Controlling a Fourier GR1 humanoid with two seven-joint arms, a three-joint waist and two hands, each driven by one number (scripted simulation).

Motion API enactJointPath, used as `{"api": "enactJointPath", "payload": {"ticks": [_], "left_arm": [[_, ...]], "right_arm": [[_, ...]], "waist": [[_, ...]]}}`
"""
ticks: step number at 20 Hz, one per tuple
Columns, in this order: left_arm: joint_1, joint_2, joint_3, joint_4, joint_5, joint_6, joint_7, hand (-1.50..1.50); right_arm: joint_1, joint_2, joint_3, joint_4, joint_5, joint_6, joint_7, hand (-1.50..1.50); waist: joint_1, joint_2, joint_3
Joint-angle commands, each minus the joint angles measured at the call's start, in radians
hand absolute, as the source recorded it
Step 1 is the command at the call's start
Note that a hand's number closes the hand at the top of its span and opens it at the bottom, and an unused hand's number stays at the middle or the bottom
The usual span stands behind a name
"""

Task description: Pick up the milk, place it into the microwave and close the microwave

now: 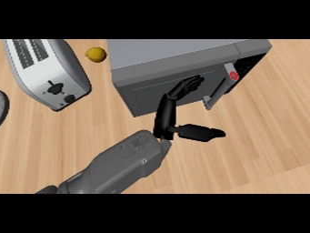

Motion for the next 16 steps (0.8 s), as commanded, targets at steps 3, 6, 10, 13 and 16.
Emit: {"api": "enactJointPath", "payload": {"ticks": [3,6,10,13,16], "left_arm": [[-0.066,0.0,0.057,0.079,0.046,0.014,-0.007,-1.5],[-0.069,0.0,0.06,0.09,0.062,0.007,-0.017,-1.5],[-0.069,0.0,0.058,0.1,0.079,0.004,-0.034,-1.5],[-0.061,0.0,0.059,0.109,0.085,0.006,-0.057,-1.5],[-0.065,0.0,0.059,0.111,0.102,0.0,-0.064,-1.5]], "right_arm": [[-0.03,0.042,0.038,0.071,-0.134,0.036,0.049,-1.5],[-0.049,0.025,0.029,0.098,-0.176,0.059,0.063,-1.5],[-0.068,0.02,0.023,0.149,-0.218,0.077,0.073,-1.5],[-0.078,-0.009,-0.003,0.173,-0.25,0.101,0.078,-1.5],[-0.101,-0.02,-0.005,0.2,-0.269,0.11,0.089,-1.5]], "waist": [[-0.001,0.01,-0.003],[-0.005,0.009,-0.004],[-0.004,0.013,-0.002],[-0.021,0.011,-0.002],[-0.016,0.012,-0.003]]}}
